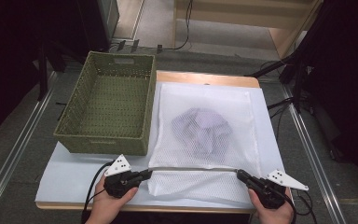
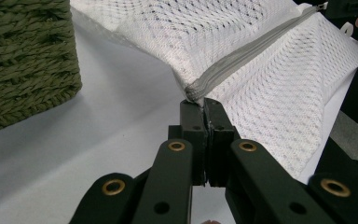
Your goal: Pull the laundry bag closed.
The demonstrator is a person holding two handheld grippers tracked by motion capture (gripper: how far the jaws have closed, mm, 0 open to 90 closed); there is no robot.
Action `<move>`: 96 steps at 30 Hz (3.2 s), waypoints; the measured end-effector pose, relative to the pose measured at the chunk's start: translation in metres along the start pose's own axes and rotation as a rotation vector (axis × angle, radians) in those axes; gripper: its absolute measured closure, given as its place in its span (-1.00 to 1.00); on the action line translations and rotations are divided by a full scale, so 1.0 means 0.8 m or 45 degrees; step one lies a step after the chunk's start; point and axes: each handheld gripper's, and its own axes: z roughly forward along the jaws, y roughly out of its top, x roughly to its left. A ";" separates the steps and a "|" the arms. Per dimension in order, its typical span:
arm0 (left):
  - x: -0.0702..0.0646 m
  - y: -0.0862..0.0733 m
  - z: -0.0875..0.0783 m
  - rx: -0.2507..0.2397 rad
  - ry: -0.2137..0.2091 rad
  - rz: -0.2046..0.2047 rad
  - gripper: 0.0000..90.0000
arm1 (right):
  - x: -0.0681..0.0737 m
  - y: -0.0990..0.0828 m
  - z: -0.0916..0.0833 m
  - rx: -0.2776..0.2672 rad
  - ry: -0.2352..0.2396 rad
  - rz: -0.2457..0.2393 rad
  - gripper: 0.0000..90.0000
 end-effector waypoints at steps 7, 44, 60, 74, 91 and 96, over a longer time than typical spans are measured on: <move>0.000 0.000 0.000 0.008 -0.001 0.004 0.99 | -0.010 -0.003 -0.009 -0.005 -0.040 0.015 0.96; 0.000 0.003 0.000 0.022 0.003 0.007 0.99 | -0.063 -0.007 -0.053 -0.055 -0.159 0.131 0.96; 0.014 -0.002 -0.014 -0.152 0.016 -0.021 0.00 | -0.064 -0.007 -0.048 -0.124 -0.205 0.070 0.28; 0.042 -0.002 -0.044 -0.224 0.119 -0.097 -0.71 | -0.072 -0.003 -0.040 -0.129 -0.298 0.028 -0.47; 0.071 -0.014 -0.082 -0.236 0.191 -0.080 -1.00 | -0.078 0.004 -0.030 -0.097 -0.310 0.048 -0.72; 0.077 -0.017 -0.087 -0.236 0.206 -0.082 -1.00 | -0.080 0.005 -0.028 -0.100 -0.310 0.056 -0.72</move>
